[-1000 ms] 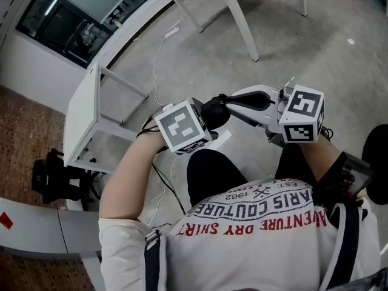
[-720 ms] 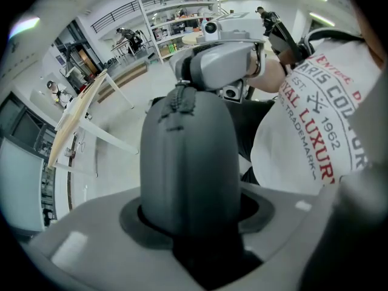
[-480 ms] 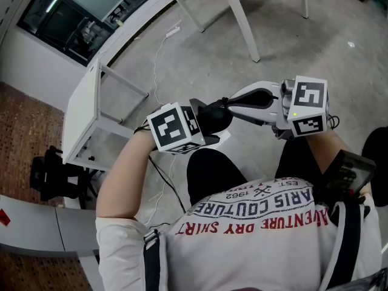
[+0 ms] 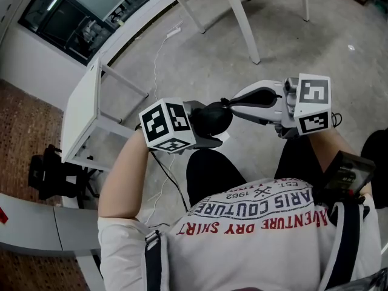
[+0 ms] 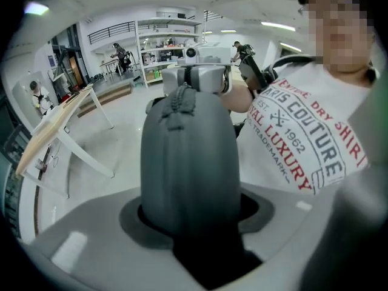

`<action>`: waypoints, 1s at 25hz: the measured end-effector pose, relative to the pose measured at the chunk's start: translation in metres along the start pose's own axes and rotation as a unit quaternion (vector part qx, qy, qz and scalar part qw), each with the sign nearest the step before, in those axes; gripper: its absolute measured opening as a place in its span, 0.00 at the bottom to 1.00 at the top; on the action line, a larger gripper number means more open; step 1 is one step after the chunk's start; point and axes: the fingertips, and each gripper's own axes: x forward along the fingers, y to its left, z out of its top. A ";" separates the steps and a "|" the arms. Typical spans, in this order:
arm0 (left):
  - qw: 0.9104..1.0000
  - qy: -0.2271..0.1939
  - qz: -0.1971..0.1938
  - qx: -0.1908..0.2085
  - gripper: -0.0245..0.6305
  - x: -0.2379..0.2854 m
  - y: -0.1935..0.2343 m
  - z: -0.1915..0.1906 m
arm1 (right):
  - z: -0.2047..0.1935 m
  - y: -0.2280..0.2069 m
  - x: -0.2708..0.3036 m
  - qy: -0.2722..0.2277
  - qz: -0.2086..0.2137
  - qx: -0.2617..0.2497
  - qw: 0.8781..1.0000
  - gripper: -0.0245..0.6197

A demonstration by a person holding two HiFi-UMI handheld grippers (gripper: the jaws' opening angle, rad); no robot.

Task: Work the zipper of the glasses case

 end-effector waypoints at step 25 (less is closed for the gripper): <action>0.958 -0.268 -0.067 -0.077 0.42 -0.018 -0.013 0.042 | 0.013 0.002 -0.005 -0.046 0.006 0.005 0.999 0.07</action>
